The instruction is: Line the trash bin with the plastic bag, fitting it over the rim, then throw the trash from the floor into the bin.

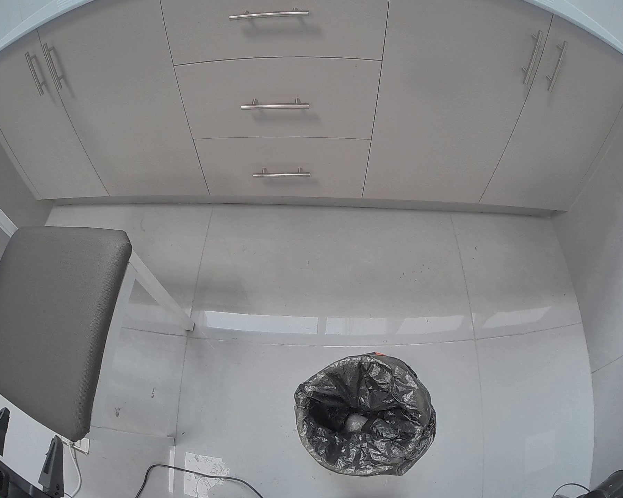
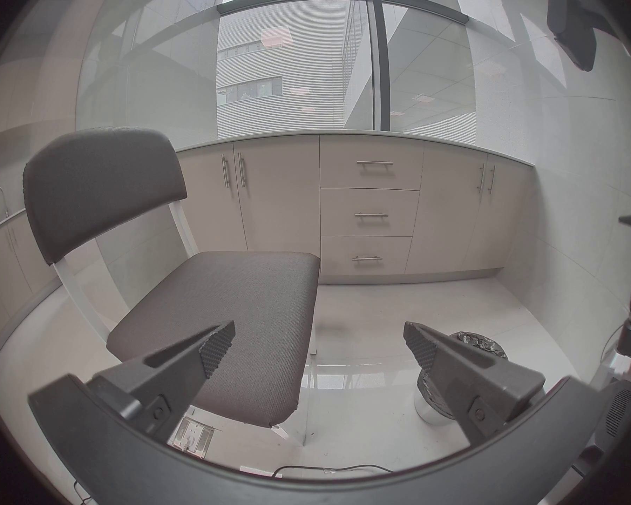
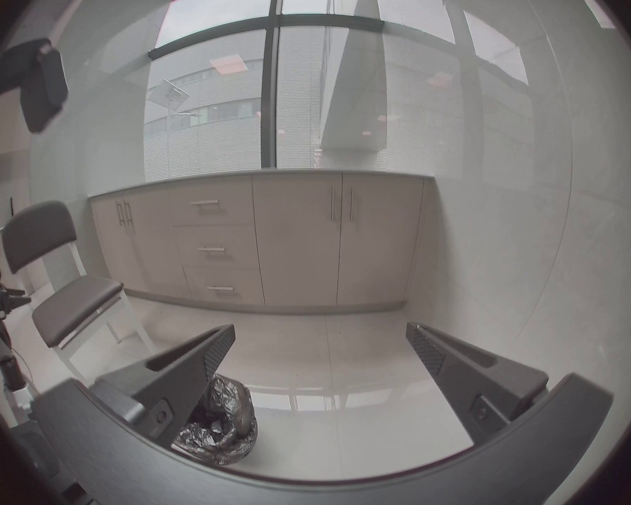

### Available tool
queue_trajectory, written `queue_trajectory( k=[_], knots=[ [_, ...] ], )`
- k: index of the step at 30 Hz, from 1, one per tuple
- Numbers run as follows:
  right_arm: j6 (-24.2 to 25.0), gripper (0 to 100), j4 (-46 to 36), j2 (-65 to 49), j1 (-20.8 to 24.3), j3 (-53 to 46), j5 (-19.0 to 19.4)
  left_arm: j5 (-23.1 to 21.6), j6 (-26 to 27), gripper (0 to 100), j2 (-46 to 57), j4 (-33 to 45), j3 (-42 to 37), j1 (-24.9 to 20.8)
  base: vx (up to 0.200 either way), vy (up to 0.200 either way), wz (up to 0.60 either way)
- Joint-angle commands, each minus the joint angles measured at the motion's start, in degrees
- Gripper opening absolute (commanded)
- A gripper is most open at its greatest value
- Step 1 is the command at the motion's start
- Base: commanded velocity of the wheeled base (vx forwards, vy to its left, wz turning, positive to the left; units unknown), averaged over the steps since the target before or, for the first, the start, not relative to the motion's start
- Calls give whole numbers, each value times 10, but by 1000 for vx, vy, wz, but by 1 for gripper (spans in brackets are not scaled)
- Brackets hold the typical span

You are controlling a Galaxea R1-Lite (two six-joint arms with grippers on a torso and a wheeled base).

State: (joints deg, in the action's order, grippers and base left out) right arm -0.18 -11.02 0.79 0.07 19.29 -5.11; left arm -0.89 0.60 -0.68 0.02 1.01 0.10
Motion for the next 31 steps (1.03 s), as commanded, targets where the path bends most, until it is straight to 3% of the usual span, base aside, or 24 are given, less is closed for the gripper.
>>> queue_trajectory(
  k=[1, 4, 9, 31],
  knots=[
    [35, 100, 130, -8, -1, -188, -26, 0, 0, 100, 7, 0, -10, 1, 0, 0, 0],
    [-10, 100, 130, -8, -1, -188, -17, -1, 0, 100, 7, 0, -10, 1, 0, 0, 0],
    [-15, 100, 115, -6, 0, -189, 62, 0, 0, 100, 7, 0, -10, 1, 0, 0, 0],
    [5, 100, 115, -8, 0, -190, 56, 0, 0, 100, 7, 0, -10, 0, 0, 0, 0]
  ],
)
